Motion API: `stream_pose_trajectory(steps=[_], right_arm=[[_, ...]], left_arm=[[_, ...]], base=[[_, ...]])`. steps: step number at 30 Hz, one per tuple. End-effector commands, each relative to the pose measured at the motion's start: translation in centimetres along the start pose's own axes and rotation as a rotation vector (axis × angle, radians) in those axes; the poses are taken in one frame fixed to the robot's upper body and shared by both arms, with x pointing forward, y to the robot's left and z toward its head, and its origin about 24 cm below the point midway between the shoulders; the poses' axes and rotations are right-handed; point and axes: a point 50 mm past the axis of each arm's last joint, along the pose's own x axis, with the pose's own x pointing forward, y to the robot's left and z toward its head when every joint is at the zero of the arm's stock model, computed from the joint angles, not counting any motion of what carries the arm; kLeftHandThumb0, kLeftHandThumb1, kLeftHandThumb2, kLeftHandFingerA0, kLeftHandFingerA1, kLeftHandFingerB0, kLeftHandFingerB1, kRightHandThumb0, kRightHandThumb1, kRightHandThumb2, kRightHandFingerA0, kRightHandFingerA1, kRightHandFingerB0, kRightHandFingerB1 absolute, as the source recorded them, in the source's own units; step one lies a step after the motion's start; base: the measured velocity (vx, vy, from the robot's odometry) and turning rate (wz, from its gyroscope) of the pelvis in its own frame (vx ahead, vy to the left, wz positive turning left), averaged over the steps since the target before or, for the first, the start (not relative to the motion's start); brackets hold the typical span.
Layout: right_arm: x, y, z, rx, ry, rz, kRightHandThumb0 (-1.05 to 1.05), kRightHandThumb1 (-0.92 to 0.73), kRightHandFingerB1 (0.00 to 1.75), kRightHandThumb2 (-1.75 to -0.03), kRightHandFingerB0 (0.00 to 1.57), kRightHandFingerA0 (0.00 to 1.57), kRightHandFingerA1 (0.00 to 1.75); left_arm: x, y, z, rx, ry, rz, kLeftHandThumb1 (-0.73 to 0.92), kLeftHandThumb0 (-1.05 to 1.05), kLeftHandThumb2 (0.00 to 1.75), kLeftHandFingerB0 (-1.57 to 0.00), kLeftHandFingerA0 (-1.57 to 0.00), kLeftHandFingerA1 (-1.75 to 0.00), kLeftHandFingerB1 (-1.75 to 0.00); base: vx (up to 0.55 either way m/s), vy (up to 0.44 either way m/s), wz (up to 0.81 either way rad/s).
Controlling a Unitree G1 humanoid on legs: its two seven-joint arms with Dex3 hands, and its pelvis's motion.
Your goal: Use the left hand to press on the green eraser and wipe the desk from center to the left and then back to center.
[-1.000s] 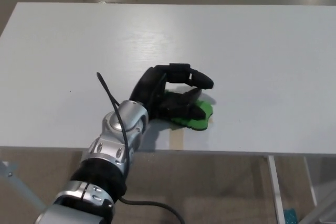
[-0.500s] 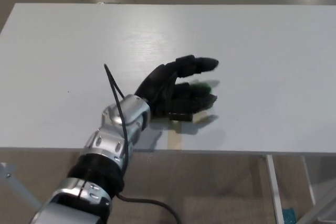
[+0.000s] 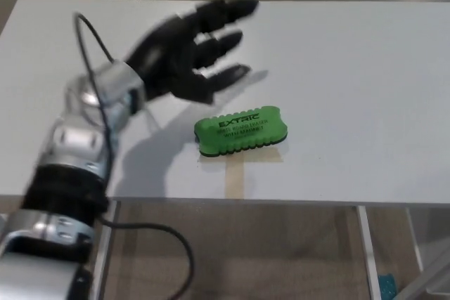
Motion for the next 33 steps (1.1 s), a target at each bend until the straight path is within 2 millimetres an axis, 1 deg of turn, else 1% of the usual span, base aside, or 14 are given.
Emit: stream_pose_trajectory(steps=[1,2,6,7,8,10,11,17,22,25,27,28,32,33], right_arm=[[-0.8,-0.3,-1.1,0.009,0.051,-0.01,-0.47,-0.8,0.39,-0.64,0.59,0.73,0.54],[-0.9,-0.3,-1.2,0.005,0.053,-0.011,-0.47,-0.8,0.39,-0.64,0.59,0.73,0.54],[-0.9,-0.6,-1.1,-0.015,0.052,-0.016,-0.47,-0.8,0.39,-0.64,0.59,0.73,0.52],[-0.9,-0.6,-1.1,-0.016,0.049,-0.017,-0.47,-0.8,0.39,-0.64,0.59,0.73,0.52],[-0.8,-0.6,-1.0,-0.014,0.044,-0.019,-0.48,-0.8,0.39,-0.64,0.6,0.73,0.52],[-0.8,-0.5,-1.0,-0.008,0.04,-0.02,-0.48,-0.8,0.39,-0.64,0.6,0.73,0.52],[-0.7,-0.5,-0.8,-0.008,0.034,-0.021,-0.47,-0.8,0.39,-0.64,0.59,0.73,0.52],[-0.3,-0.8,-0.3,-0.03,0.003,-0.043,-0.46,-0.78,0.39,-0.64,0.59,0.73,0.51],[-0.1,-1.2,0.1,-0.053,-0.022,-0.06,-0.45,-0.78,0.39,-0.64,0.58,0.73,0.5],[0.3,-1.7,0.4,-0.042,-0.022,-0.085,-0.45,-0.78,0.38,-0.64,0.56,0.73,0.48],[0.2,-1.7,0.3,-0.036,-0.017,-0.097,-0.45,-0.78,0.38,-0.64,0.56,0.73,0.48],[0.2,-1.7,0.4,-0.009,-0.021,-0.113,-0.45,-0.79,0.38,-0.64,0.57,0.74,0.49],[0.2,-1.7,0.5,-0.002,-0.031,-0.127,-0.44,-0.79,0.38,-0.65,0.57,0.75,0.5],[0.0,-1.6,0.3,-0.003,-0.027,-0.126,-0.44,-0.79,0.38,-0.65,0.56,0.75,0.5]], left_arm=[[-6.0,1.6,8.0,0.054,-0.241,-0.31,0.45,-0.79,0.88,0.0,-0.06,-0.03,-0.29],[-7.0,1.7,8.3,0.067,-0.258,-0.316,0.53,-0.92,0.62,-0.06,0.0,-0.25,-0.32],[-11.6,2.4,9.2,0.066,-0.264,-0.344,0.49,-0.79,0.55,-0.11,-0.07,-0.25,-0.33],[-12.3,2.5,9.3,0.06,-0.259,-0.347,0.49,-0.79,0.55,-0.11,-0.07,-0.25,-0.33],[-14.0,2.5,9.2,0.039,-0.247,-0.357,0.17,-0.33,0.81,-0.05,0.0,-0.47,-0.5],[-15.5,2.3,9.1,0.022,-0.237,-0.367,0.17,-0.33,0.81,-0.05,0.0,-0.47,-0.5],[-16.8,2.2,8.7,0.006,-0.236,-0.383,0.38,-0.56,0.65,-0.15,-0.28,-0.39,-0.39],[-23.0,0.8,5.8,-0.128,-0.226,-0.43,0.48,-0.3,0.54,-0.25,-0.43,-0.36,-0.33],[-25.2,-0.1,4.0,-0.193,-0.214,-0.409,0.56,-0.25,0.56,-0.29,-0.45,-0.38,-0.33],[-27.9,-2.1,1.1,-0.217,-0.144,-0.271,0.7,-0.24,0.61,-0.39,-0.65,-0.42,-0.33],[-28.4,-2.8,0.3,-0.204,-0.102,-0.233,0.7,-0.24,0.61,-0.39,-0.65,-0.42,-0.33],[-29.2,-3.6,-1.2,-0.22,0.007,-0.215,0.73,-0.28,0.62,-0.45,-0.71,-0.43,-0.34],[-29.8,-4.4,-2.9,-0.23,0.136,-0.187,0.73,-0.29,0.62,-0.48,-0.74,-0.43,-0.35],[-30.3,-4.8,-4.1,-0.198,0.222,-0.116,0.72,-0.33,0.62,-0.56,-0.78,-0.44,-0.37]], base=[[0.0,0.0,0.0],[0.0,0.0,0.0],[0.0,0.0,0.0],[0.0,0.0,0.0],[0.0,0.0,0.0],[0.0,0.0,0.0],[0.0,0.0,0.0],[0.0,0.0,0.0],[0.0,0.0,0.0],[0.0,0.0,0.0],[0.0,0.0,0.0],[0.0,0.0,0.0],[0.0,0.0,0.0],[0.0,0.0,0.0]])
